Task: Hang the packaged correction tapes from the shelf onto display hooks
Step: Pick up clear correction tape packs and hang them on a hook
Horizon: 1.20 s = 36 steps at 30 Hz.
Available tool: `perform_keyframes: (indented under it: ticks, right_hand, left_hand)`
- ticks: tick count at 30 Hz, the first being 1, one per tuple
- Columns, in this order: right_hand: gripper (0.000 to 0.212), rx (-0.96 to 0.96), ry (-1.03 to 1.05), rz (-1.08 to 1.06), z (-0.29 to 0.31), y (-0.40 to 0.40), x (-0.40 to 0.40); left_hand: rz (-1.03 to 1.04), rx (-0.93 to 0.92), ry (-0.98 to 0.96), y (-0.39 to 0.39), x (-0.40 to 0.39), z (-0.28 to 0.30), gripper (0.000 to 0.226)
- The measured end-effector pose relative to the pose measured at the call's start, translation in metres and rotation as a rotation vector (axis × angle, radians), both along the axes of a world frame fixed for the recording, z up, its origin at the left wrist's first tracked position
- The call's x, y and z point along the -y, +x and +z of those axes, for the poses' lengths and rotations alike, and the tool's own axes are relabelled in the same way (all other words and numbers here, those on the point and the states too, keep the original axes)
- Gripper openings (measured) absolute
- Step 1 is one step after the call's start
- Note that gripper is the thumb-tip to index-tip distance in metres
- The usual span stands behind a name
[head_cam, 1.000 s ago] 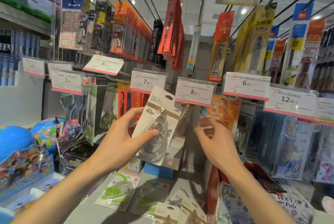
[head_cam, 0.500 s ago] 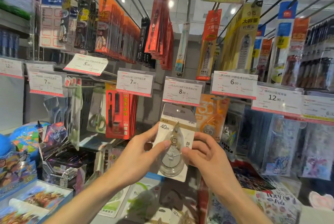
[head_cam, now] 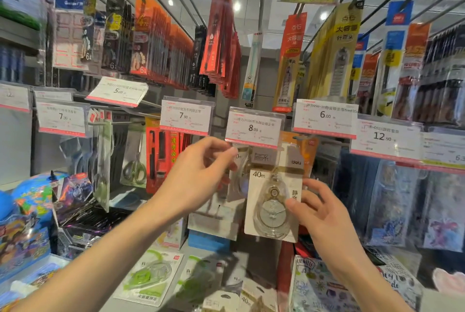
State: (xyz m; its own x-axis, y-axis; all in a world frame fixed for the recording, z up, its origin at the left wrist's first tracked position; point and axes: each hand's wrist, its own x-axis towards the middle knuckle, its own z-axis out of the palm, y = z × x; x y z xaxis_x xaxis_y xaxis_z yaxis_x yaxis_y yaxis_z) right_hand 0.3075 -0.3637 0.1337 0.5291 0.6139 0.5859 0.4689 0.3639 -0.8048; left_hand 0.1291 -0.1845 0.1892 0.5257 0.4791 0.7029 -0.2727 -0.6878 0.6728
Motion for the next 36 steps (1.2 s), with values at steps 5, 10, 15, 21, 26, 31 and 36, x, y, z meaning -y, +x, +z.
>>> perform_keyframes:
  ticks: [5, 10, 15, 21, 26, 31, 36]
  right_hand:
    - [0.031, 0.031, -0.030, -0.036, -0.002, 0.004, -0.001]
    - [0.036, 0.099, -0.061, -0.082, 0.011, -0.004, -0.007]
    - [0.021, 0.130, -0.101, -0.103, 0.023, -0.011, -0.018]
    - [0.032, 0.144, -0.102, -0.128, 0.031, -0.014, -0.030]
    - [0.047, 0.161, -0.055, -0.148, 0.033, -0.014, -0.040]
    - [0.056, 0.207, -0.026, -0.212, 0.023, -0.017, -0.049]
    - [0.060, 0.288, -0.114, -0.312, 0.016, -0.021, -0.059]
  left_hand:
    - [0.006, 0.100, -0.014, -0.002, -0.002, 0.014, 0.019]
    - [-0.065, 0.186, -0.024, -0.007, 0.002, 0.031, 0.025]
    - [-0.079, 0.222, -0.013, -0.010, 0.004, 0.041, 0.022]
    - [-0.058, 0.201, 0.006, -0.012, 0.005, 0.040, 0.020]
    - [-0.059, 0.208, 0.027, -0.013, 0.003, 0.038, 0.017]
    - [-0.070, 0.175, 0.014, -0.010, -0.005, 0.021, 0.017]
    - [0.110, 0.072, 0.117, 0.009, -0.020, -0.018, 0.024]
